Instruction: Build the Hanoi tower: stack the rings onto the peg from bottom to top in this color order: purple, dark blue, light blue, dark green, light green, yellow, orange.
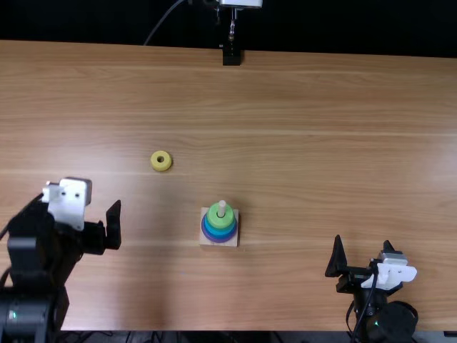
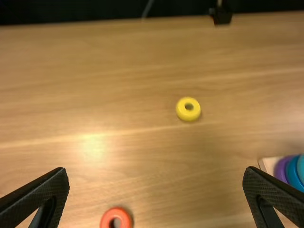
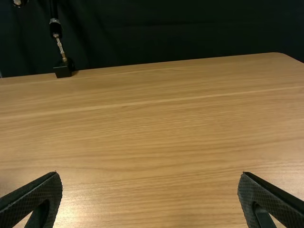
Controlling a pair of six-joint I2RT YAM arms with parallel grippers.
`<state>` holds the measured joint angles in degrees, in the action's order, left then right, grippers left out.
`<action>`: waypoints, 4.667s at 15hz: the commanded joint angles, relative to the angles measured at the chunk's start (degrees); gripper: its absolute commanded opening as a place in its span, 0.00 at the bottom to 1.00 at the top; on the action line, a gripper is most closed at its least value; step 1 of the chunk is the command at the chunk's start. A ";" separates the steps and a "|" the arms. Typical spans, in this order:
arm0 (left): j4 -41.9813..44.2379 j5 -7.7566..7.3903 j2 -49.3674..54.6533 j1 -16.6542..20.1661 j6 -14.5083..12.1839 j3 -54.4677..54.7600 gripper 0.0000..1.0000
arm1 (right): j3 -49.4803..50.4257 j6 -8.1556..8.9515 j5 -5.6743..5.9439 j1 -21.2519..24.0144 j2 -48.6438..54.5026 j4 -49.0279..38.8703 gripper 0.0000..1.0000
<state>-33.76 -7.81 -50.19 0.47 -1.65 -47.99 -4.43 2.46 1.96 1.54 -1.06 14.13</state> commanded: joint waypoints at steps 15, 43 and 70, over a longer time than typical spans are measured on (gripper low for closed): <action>-24.14 9.61 -61.60 -11.46 -0.88 -49.40 1.00 | 3.64 -0.14 0.79 0.57 1.06 3.97 1.00; -23.93 4.02 -83.05 -14.71 -1.20 -59.68 0.48 | 3.64 -0.14 0.79 0.57 1.06 3.97 1.00; -42.28 -5.58 -52.99 -26.66 -0.14 -56.69 0.00 | 3.64 -0.14 0.79 0.57 1.06 3.97 1.00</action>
<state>-76.25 -12.62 -105.14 -25.52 -2.13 -104.14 -4.43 2.37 1.98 1.56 -1.06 14.13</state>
